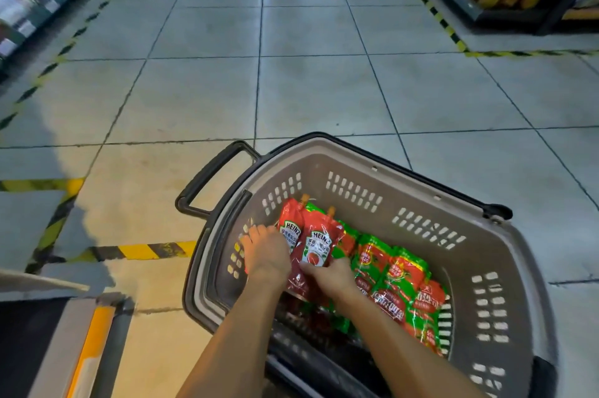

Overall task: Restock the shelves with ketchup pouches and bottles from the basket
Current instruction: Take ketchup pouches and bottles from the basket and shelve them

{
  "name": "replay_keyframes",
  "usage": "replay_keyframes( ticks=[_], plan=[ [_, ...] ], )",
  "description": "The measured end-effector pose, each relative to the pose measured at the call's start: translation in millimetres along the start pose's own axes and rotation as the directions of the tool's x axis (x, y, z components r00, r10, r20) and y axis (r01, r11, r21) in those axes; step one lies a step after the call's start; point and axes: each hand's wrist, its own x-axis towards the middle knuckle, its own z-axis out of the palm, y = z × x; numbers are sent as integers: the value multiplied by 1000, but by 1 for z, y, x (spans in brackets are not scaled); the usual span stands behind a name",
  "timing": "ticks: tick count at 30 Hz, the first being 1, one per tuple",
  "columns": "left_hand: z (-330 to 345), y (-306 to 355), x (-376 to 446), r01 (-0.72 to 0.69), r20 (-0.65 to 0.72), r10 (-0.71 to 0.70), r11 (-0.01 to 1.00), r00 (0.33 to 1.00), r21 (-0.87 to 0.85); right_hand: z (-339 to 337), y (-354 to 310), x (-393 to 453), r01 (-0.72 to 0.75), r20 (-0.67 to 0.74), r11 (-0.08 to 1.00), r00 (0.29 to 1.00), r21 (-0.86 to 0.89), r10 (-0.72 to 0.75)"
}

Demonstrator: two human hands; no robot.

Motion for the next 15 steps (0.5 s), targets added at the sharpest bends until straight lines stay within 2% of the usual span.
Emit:
replay_keyframes(
  ticks=[3, 7, 9, 12, 15],
  plan=[
    [-2, -1, -2, -5, 0, 5, 997, 1000, -83, -7, 4, -1, -36, 49, 994, 998, 104, 31],
    [-3, 3, -13, 20, 98, 9, 954, 995, -298, -15, 4, -16, -44, 39, 966, 999, 255, 35],
    [-7, 6, -23, -6, 70, 31, 939, 997, -344, -25, 2, -29, -33, 42, 956, 999, 291, 22],
    [-27, 12, -43, -47, -23, 41, 894, 999, -445, -49, -7, -58, 67, 10, 948, 997, 311, -74],
    [-61, 11, -65, -58, -30, 50, 799, 998, -599, -79, -24, -99, 170, 11, 923, 983, 345, -185]
  ],
)
